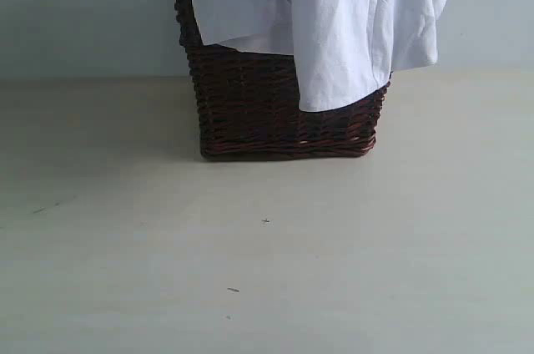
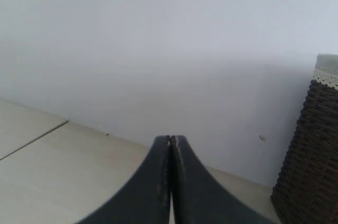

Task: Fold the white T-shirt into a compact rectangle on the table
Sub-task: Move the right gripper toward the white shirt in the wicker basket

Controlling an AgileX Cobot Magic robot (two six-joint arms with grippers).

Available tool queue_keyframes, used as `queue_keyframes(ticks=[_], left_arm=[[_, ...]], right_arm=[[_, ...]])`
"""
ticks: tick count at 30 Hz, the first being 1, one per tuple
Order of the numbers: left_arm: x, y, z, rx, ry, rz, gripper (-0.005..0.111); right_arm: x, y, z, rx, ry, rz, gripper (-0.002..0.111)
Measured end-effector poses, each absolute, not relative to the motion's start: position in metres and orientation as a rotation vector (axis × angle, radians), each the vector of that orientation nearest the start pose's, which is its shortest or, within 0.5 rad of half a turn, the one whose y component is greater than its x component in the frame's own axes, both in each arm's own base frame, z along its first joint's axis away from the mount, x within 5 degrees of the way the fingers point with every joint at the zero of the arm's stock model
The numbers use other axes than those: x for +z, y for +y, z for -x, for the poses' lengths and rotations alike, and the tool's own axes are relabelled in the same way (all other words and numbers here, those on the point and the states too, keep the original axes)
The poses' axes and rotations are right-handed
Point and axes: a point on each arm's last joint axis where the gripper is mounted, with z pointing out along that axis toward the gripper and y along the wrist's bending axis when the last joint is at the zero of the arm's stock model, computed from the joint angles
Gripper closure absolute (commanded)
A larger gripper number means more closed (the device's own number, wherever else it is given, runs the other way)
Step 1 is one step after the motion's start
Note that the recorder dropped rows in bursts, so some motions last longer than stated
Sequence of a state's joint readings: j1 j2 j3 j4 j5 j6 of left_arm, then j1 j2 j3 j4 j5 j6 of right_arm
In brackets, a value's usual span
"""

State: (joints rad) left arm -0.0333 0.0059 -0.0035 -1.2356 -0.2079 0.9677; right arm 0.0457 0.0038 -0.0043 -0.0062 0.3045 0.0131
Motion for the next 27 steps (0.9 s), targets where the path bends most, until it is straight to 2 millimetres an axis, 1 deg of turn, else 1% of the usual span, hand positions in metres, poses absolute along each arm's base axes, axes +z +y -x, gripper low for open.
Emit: queue_keyframes(ticks=[8,16,24,27], left_arm=[[0.2201,0.0158,-0.0546,-0.104,1.384,0.321,0.107],[0.2201,0.0158,-0.0546,-0.104,1.384,0.321,0.107],[0.2201,0.0158,-0.0546,-0.104,1.384,0.321,0.107],[0.2201,0.0158,-0.0546,-0.104,1.384,0.321,0.107]], right_arm=[[0.1871,0.0027,-0.0544,0.049,1.786,0.025,0.108],[0.1873,0.0056,-0.0543,0.152,1.786,-0.045,0.108],[0.1883,0.0105,-0.054,0.329,1.776,-0.164,0.108],[0.1884,0.0112,-0.054,0.354,1.776,-0.181,0.108]])
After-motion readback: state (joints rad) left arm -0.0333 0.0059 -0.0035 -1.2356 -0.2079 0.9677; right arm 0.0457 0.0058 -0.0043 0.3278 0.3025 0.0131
